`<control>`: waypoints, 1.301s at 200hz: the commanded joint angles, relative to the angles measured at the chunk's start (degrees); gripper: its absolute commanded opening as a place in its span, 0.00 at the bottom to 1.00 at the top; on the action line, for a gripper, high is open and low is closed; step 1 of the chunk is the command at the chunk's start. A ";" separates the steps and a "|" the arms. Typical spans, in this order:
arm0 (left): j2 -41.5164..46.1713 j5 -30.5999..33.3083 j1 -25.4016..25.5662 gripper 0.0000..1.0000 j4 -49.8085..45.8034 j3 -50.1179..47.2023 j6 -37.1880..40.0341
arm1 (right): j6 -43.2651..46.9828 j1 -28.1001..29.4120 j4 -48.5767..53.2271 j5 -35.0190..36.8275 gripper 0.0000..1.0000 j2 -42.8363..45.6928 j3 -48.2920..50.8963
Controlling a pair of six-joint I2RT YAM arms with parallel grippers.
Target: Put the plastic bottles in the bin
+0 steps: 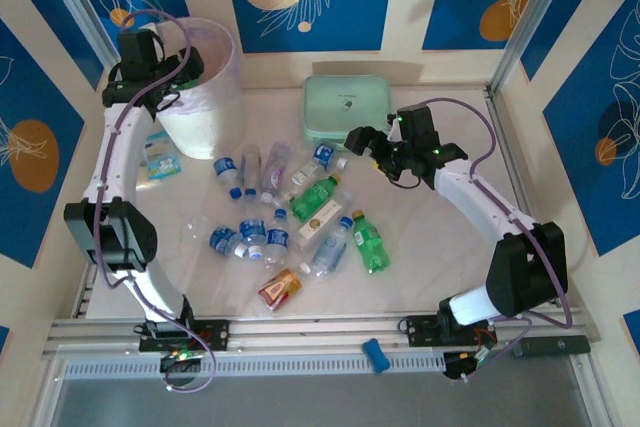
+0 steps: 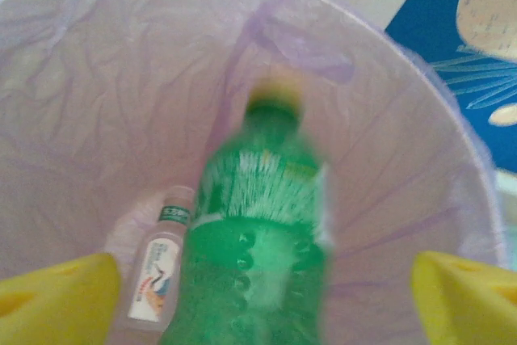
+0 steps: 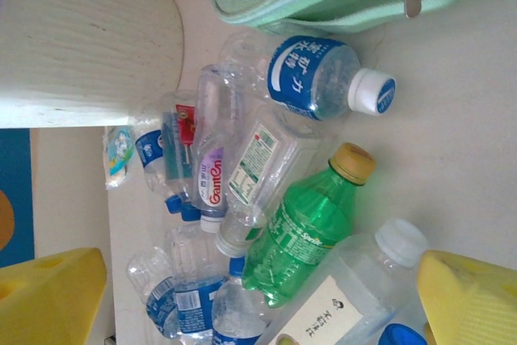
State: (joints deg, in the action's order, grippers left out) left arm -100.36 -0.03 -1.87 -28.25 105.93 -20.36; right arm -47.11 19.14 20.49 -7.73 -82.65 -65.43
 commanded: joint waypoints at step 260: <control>39.49 -10.89 36.72 1.00 20.45 -63.04 -22.75 | 9.55 20.41 32.87 18.90 0.97 6.96 8.60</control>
State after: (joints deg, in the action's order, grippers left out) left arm -61.23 -14.28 32.32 -11.11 43.59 -40.80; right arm -38.89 37.58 49.06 4.45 -74.06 -58.17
